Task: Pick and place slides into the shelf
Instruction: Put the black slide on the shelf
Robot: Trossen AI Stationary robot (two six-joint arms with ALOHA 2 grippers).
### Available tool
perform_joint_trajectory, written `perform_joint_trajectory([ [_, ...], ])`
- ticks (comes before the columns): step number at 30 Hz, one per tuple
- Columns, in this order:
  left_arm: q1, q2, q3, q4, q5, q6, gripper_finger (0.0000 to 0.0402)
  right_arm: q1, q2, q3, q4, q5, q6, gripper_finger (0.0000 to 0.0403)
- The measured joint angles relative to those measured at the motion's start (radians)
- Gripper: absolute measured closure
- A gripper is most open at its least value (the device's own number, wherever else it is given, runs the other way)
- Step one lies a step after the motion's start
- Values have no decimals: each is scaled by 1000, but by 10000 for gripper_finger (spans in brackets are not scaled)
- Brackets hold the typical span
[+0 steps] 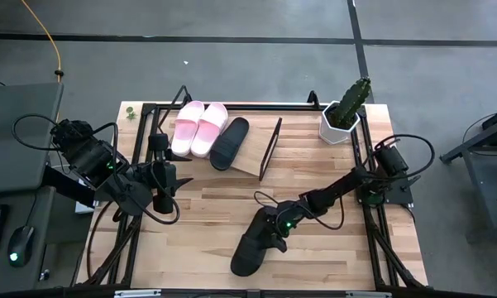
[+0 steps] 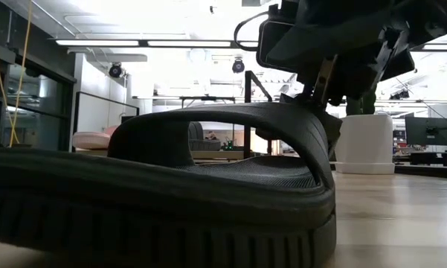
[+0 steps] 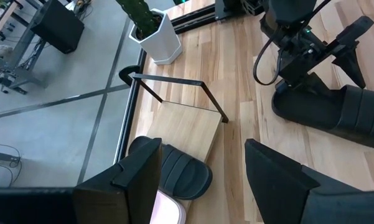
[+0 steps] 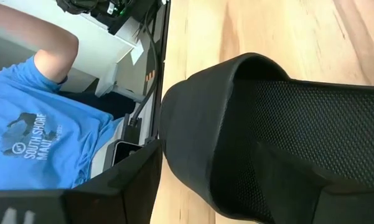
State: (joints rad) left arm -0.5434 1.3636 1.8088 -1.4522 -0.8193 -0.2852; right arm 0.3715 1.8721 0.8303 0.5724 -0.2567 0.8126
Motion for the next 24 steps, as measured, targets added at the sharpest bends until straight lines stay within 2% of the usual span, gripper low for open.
perform_joint_trajectory([
  [15, 0, 0, 0, 0, 0, 0, 191, 2, 21, -1, 17, -13, 21, 164],
  [24, 0, 0, 0, 0, 0, 0, 191, 2, 21, -1, 27, 98, 80, 164],
])
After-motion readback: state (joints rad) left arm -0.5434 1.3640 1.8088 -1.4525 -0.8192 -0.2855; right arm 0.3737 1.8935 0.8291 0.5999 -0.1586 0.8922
